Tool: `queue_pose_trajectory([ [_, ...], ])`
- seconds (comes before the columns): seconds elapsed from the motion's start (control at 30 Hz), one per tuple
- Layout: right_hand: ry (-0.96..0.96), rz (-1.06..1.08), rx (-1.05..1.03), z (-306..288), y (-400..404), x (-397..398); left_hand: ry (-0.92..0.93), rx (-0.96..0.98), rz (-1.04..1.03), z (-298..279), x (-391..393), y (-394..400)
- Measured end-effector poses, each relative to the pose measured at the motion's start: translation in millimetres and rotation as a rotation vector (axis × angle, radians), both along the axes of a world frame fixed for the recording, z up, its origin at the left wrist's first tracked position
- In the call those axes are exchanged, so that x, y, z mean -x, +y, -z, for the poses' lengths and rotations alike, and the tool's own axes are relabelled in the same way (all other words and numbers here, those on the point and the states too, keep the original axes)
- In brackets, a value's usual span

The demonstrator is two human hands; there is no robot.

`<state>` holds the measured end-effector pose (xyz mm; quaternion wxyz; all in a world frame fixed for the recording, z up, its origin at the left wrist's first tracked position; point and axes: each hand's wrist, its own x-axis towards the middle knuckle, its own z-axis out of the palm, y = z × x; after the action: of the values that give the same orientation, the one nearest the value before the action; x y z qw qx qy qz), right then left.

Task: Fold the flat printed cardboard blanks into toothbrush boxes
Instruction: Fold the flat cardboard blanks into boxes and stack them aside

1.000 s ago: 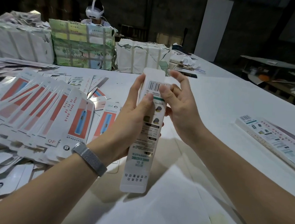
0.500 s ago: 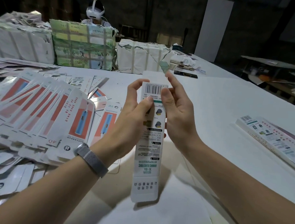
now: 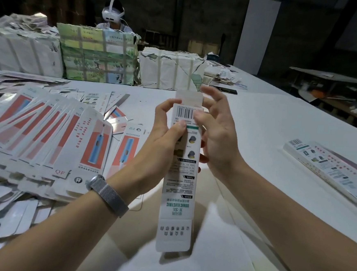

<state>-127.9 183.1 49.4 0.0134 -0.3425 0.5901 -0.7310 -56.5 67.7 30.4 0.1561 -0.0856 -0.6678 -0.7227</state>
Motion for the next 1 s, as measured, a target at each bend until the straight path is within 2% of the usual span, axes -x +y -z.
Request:
queue_pose_trajectory([
  [0.1, -0.061, -0.002, 0.051, -1.8, 1.0, 3.7, -0.007, -0.015, 0.011, 1.2, 0.9, 0.9],
  [0.23, -0.117, -0.037, 0.005, -1.7, 3.9, 6.7, -0.036, -0.006, 0.039, 2.3, 2.1, -0.2],
  [0.53, -0.116, -0.059, -0.002, -5.5, 4.7, 7.4, 0.006, 0.084, 0.006, 5.5, 3.9, 1.0],
  [1.0, -0.077, 0.027, -0.048, -4.6, 6.5, 17.2, -0.015, 0.06, 0.104, 2.6, -2.4, 0.2],
])
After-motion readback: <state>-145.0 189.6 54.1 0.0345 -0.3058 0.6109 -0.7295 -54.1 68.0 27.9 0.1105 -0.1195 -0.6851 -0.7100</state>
